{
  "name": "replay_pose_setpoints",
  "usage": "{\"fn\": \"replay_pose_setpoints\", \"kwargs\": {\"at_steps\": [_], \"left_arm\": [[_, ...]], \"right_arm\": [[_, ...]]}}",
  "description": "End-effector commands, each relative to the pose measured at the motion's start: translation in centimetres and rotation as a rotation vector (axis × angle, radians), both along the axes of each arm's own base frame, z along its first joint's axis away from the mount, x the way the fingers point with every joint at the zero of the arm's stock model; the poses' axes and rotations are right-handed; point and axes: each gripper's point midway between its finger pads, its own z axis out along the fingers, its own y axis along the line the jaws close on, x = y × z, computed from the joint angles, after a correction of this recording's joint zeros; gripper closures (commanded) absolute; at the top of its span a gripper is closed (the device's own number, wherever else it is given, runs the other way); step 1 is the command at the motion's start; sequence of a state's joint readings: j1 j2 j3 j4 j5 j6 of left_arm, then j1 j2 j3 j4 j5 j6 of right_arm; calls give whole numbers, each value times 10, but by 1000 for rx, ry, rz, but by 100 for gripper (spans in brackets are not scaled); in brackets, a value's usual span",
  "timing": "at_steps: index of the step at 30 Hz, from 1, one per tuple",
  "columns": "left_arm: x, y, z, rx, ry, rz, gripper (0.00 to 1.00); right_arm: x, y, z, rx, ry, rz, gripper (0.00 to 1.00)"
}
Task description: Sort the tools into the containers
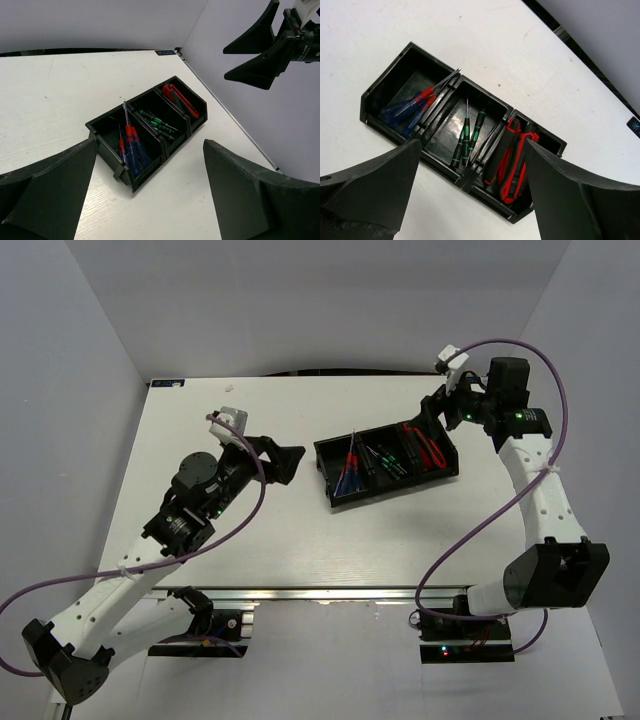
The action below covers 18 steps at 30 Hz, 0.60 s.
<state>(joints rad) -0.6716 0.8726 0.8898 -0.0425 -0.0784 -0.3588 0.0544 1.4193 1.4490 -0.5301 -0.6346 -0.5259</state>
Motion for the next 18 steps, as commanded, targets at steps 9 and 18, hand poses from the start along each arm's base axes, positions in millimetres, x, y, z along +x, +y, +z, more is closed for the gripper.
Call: {"fn": "replay_pose_setpoints", "kwargs": {"at_steps": [9, 18], "left_arm": [[-8, 6, -19, -2, 52, 7, 2], [-9, 6, -31, -8, 76, 9, 2]], "right_arm": [[10, -25, 28, 127, 21, -312, 11], [7, -33, 13, 137, 80, -397, 11]]}}
